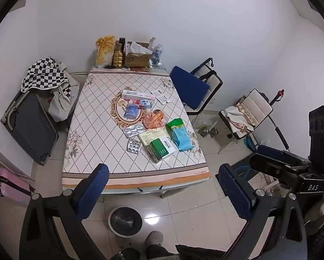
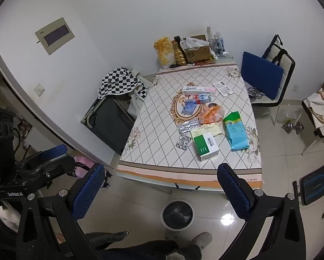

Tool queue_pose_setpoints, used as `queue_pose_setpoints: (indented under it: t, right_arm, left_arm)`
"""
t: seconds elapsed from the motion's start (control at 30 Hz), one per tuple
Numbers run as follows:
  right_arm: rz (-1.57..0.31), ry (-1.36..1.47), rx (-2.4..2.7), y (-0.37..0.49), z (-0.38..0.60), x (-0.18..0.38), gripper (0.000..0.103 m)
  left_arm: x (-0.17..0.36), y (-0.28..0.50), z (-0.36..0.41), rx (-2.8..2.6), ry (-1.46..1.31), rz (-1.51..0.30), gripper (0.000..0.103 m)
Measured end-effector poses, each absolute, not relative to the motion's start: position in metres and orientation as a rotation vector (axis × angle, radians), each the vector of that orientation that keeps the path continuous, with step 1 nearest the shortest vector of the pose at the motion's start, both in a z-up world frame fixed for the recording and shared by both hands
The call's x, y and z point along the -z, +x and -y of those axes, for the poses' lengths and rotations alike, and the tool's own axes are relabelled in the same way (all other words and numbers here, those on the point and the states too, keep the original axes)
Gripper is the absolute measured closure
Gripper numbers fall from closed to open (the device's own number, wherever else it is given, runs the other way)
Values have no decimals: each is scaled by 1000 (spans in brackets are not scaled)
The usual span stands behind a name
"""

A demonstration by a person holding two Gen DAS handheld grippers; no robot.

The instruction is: Collect trash

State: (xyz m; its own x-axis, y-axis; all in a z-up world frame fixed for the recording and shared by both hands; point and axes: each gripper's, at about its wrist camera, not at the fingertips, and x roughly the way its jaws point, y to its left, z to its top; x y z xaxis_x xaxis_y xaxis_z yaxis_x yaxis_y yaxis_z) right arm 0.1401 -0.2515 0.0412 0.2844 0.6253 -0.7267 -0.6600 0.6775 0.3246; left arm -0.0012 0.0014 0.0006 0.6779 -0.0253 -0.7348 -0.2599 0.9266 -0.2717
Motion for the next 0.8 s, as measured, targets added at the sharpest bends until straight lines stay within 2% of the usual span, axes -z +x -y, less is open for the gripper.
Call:
queue_pose_setpoints:
  t: [0.8]
  right_arm:
    - [-945,-68,-867,128,244,-45,0]
  left_arm:
    - [2,4,3,-136,-374,-816,0]
